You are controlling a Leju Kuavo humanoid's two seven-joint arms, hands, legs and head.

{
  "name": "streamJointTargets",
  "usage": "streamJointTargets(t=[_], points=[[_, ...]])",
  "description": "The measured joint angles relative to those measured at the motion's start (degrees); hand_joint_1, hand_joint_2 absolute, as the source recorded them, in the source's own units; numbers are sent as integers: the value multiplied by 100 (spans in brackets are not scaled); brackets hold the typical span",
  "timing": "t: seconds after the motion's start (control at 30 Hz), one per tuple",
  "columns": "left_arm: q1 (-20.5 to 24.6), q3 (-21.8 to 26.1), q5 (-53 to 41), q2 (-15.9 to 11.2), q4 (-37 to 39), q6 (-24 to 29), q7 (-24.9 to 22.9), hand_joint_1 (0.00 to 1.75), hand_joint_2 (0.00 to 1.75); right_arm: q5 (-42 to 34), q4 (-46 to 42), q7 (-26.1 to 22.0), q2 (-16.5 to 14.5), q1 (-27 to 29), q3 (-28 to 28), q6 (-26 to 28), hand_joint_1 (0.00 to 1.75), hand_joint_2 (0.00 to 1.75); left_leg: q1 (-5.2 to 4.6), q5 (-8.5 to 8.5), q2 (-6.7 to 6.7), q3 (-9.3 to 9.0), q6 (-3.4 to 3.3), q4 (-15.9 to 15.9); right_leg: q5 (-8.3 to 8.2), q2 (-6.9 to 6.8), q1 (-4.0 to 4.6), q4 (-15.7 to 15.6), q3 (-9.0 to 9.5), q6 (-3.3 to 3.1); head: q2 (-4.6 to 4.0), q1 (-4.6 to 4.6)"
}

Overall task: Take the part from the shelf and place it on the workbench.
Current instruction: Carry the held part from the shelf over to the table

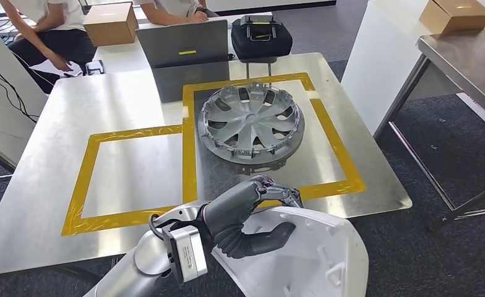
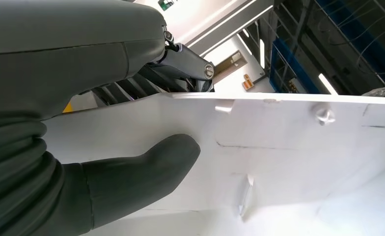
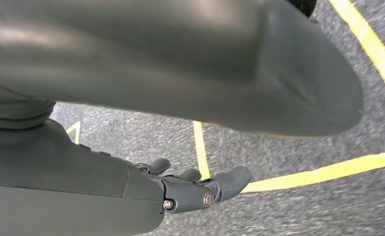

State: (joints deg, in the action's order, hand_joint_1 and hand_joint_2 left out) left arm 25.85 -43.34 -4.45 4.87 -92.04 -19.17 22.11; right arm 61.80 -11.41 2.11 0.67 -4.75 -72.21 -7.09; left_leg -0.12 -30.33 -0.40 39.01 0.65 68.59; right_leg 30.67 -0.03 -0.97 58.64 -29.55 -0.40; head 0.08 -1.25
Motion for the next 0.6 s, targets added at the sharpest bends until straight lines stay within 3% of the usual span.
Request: streamJointTargets(t=[0.03,0.1,0.23,0.3,0.37,0.4,0.43,0.47,0.53,0.6], points=[[-4,0,-2,-11,-13,15,-8,175,175,6,0,-3,-1,-2,9,-8,0,0,-11,248,21,-91,-28,-369,61,1,5,6,75,22,0,-1],[-24,-1,-34,-31,-44,51,-39,175,175,25,0,-9,-1,-10,31,-23,0,0,-37,473,55,-198,-103,-802,156,-5,15,-6,153,96,0,-7],[-68,-2,-130,-35,-155,162,-133,175,175,57,0,-16,0,-21,62,-45,0,0,-17,460,21,-357,-254,-902,185,-14,20,157,197,218,1,-3],[-77,-2,-159,-35,-190,211,-174,175,175,59,0,-15,1,-36,69,-54,0,0,2,408,9,-463,-308,-933,329,-9,10,719,-128,260,1,18],[-89,-2,-168,-49,-191,253,-198,175,175,66,0,-12,3,-33,75,-56,0,0,-2,340,-13,-516,-336,-938,619,-8,9,1396,-636,295,-1,37],[-95,3,-164,-63,-182,268,-202,175,175,73,0,-11,4,-25,79,-57,0,0,-4,306,-30,-548,-337,-937,692,-8,10,1571,-831,301,-1,39],[-97,13,-155,-78,-167,279,-191,175,175,81,0,-10,5,-19,82,-58,0,0,-7,270,-47,-592,-332,-936,633,-8,11,1555,-935,300,-1,41],[-95,30,-146,-94,-151,285,-172,175,175,86,0,-9,5,-16,85,-60,0,0,-8,229,-62,-649,-321,-936,422,-7,12,1339,-940,289,0,44],[-92,79,-133,-120,-116,284,-113,175,175,80,0,-7,7,-15,87,-62,0,0,-10,140,-75,-770,-285,-936,-175,-4,23,587,-765,240,1,46],[-104,116,-152,-141,-89,305,-62,175,175,58,0,-5,8,-18,87,-59,0,0,-15,78,-87,-813,-231,-937,-386,2,60,123,-650,175,1,50]])
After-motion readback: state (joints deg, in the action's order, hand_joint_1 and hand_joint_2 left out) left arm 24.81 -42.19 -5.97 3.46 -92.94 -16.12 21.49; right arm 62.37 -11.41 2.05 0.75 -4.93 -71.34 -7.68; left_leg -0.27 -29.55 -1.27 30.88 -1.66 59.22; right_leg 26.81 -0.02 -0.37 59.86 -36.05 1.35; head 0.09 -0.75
